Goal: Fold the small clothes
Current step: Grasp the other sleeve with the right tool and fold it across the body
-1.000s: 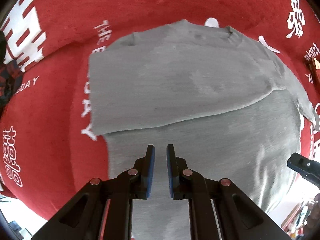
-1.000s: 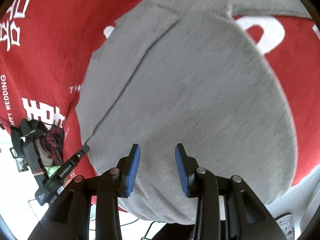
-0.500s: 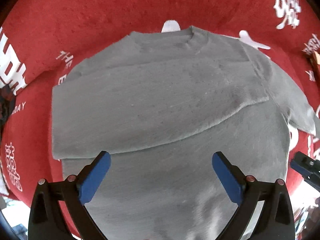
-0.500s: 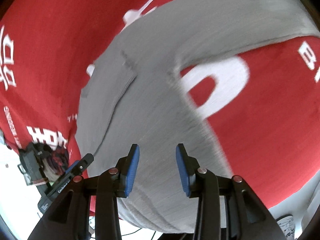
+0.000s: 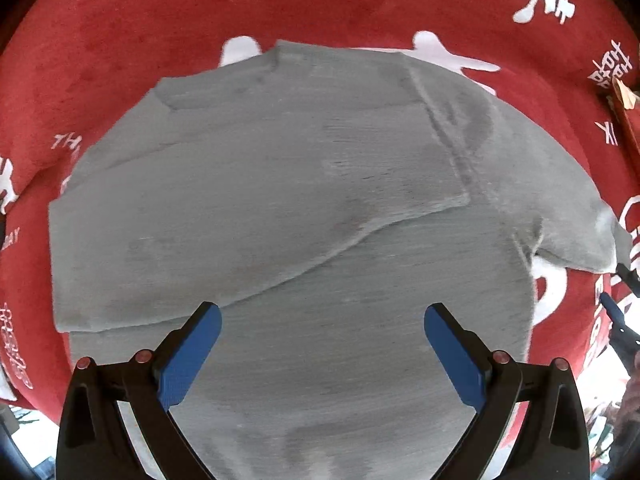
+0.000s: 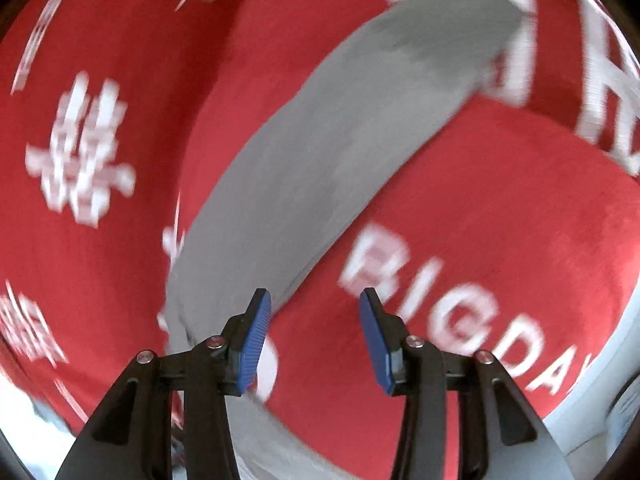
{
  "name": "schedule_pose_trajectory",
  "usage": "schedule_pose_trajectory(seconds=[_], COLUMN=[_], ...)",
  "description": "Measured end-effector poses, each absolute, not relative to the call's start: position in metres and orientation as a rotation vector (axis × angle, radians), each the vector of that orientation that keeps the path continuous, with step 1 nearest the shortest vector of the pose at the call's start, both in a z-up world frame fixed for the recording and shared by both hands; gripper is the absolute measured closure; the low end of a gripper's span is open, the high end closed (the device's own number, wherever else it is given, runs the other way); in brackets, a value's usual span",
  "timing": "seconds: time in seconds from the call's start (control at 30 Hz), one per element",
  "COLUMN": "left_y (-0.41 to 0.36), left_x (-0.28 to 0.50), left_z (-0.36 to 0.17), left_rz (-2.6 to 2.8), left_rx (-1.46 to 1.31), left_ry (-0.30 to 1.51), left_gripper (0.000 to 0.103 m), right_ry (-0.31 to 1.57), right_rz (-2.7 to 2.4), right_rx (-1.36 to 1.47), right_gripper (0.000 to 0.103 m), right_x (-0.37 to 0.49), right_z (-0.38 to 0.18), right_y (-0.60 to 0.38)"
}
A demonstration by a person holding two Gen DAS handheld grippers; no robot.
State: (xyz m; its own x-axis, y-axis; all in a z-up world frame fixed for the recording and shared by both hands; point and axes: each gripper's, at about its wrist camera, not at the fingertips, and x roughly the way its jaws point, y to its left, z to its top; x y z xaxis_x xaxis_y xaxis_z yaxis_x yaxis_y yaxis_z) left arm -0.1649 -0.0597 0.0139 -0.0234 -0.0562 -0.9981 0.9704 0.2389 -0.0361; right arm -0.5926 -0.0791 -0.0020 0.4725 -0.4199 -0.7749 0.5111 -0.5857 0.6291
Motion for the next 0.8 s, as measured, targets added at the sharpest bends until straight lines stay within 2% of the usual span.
schedule_pose_trajectory(seconds=[0.47, 0.53, 0.6, 0.8], left_y=[-0.081, -0.085, -0.082, -0.081], left_x=[-0.180, -0.178, -0.171, -0.156], left_z=[0.013, 0.012, 0.014, 0.016], left_rz=[-1.039, -1.027, -1.019, -0.993], left_rx=[0.933, 0.928, 0.922, 0.897], left_ry=[1.326, 1.318, 1.315, 1.335], left_gripper=[0.001, 0.001, 0.001, 0.001], right_ry=[-0.395, -0.433, -0.446, -0.441], right_rz=[-1.172, -1.127, -1.063, -0.936], right_rx=[1.922, 1.947, 1.978, 1.891], right_gripper=[0.052, 0.059, 0.095, 0.095], right_x=[-0.617, -0.616, -0.612, -0.598], right_z=[-0.034, -0.037, -0.040, -0.020], right_y=[-0.106, -0.108, -0.114, -0.131])
